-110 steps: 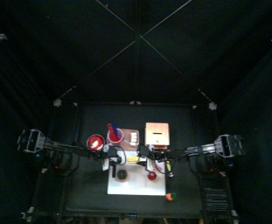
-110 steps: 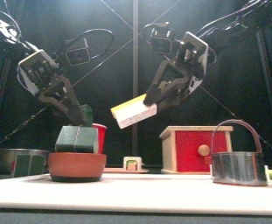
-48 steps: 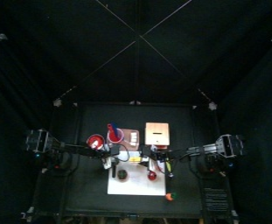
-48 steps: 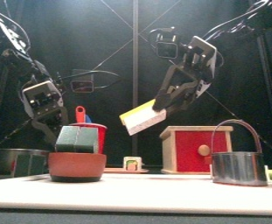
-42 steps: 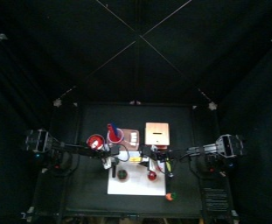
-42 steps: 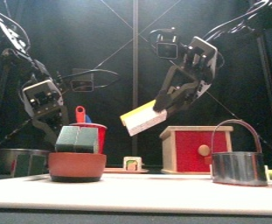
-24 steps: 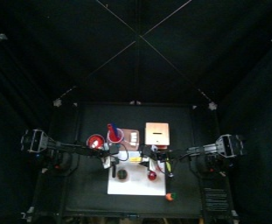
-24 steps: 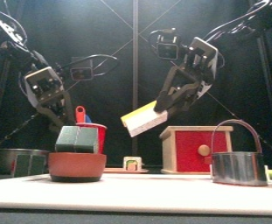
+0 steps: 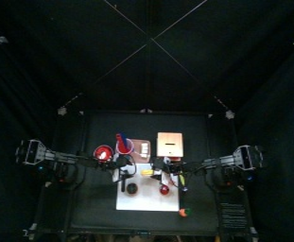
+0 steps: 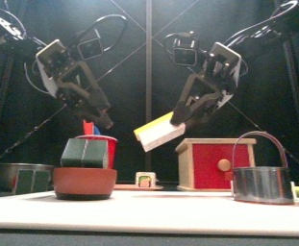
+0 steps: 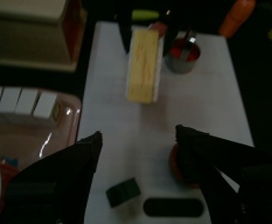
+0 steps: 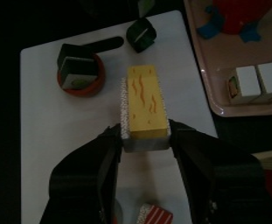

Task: Pull apart the egg and rice

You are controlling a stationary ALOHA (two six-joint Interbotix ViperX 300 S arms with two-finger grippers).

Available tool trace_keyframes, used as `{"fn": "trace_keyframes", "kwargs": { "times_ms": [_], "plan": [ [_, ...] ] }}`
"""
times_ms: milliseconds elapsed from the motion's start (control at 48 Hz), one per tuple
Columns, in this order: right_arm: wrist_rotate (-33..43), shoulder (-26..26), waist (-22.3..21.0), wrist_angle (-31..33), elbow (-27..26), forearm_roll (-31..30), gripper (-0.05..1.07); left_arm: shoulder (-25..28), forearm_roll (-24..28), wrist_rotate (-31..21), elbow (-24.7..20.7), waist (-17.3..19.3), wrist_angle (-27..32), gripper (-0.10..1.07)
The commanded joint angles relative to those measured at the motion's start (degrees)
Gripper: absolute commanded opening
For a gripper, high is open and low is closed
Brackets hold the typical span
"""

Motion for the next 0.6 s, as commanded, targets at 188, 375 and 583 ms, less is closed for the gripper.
{"fn": "trace_keyframes", "kwargs": {
  "times_ms": [188, 375, 583],
  "plan": [
    [-0.2, -2.2, 0.1, -2.0, -2.2, -1.8, 0.6, 4.9, 0.9, 0.2, -3.3, 1.6, -9.3, 1.0],
    [-0.1, -2.3, 0.2, -2.1, -2.4, -2.5, 0.6, 8.4, 2.3, 0.3, -6.0, 1.8, -9.6, 1.0],
    [-0.1, -2.3, 0.2, -2.1, -2.4, -2.5, 0.6, 11.2, 2.7, 0.2, -8.2, 2.3, -9.6, 0.99]
  ]
}}
